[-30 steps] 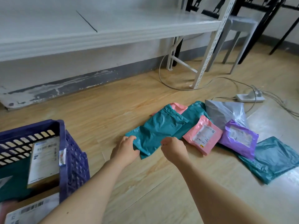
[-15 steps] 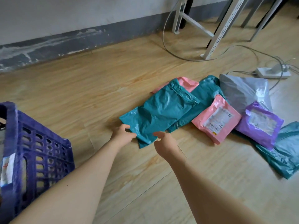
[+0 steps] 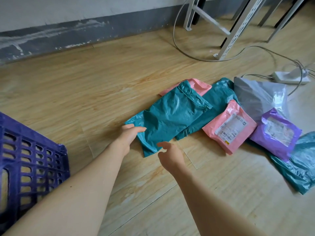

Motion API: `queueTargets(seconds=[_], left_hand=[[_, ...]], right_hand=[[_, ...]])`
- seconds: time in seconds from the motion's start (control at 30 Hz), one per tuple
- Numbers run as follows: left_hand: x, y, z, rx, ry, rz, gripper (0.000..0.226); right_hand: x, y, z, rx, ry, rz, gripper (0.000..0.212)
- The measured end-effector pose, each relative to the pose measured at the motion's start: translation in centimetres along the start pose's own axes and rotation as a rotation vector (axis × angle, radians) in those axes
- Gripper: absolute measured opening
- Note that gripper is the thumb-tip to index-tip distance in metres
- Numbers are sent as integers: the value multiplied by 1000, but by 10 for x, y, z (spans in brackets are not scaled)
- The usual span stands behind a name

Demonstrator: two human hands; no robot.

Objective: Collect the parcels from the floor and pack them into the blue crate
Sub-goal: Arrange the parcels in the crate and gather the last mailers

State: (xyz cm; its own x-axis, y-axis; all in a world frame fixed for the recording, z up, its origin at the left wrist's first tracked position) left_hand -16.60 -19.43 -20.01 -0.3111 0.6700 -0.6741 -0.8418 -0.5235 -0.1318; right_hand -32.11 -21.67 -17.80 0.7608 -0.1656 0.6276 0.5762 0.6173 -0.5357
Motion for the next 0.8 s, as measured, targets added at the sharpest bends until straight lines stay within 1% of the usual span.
queueTargets(seconds=[0.03,0.1,0.13,0.17,0.2,0.23,0.33,0.37,0.4,0.47,0.5,0.57,0.67,0.8], left_hand=[[-1,-3,2,-59,23,20,54],[-3,-12,9,-208,51,68,20],[-4,-15,12,-261,58,96,14],[-5,-17,14,-274,56,117,19],[-6,-16,16,-242,48,145,21],[-8,-13,19,-186,42,177,23],[-15,-3,38,-29,30,214,44],[-17,-2,46,-6,37,193,41],[-20,-2,53,13,47,170,33],[-24,-4,69,50,56,132,15],[-27,-6,77,65,58,106,12],[-32,-11,92,82,83,43,12],[-40,-22,118,90,110,-1,14],[-46,-47,156,62,142,1,20]], right_hand=[[0,-1,0,-8,0,-6,47],[2,-3,1,-24,-9,-11,47],[3,-3,2,-27,-20,-4,49],[6,-2,3,-23,-32,9,52],[8,0,5,-14,-45,25,58],[11,1,7,-3,-60,43,65],[20,5,15,-16,-107,128,87],[22,5,18,-41,-115,176,90],[24,5,21,-77,-122,233,91],[29,0,27,-161,-134,339,83],[31,-3,30,-195,-142,374,75],[39,-8,39,-219,-162,402,62],[53,-16,55,-218,-205,387,55],[84,-39,92,-308,-288,360,44]])
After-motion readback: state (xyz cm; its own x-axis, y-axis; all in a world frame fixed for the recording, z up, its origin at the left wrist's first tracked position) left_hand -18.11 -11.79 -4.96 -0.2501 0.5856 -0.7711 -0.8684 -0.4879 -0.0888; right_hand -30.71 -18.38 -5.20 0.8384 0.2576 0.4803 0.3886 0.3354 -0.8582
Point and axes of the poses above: each hand's wrist, its own z-axis away from the middle knuckle, its own y-axis out of the palm, x = y × z, the point moved 5 cm from there along -z, towards the middle knuckle, and after that the axes turned 6 degrees about -z, right-handed, at the moved point
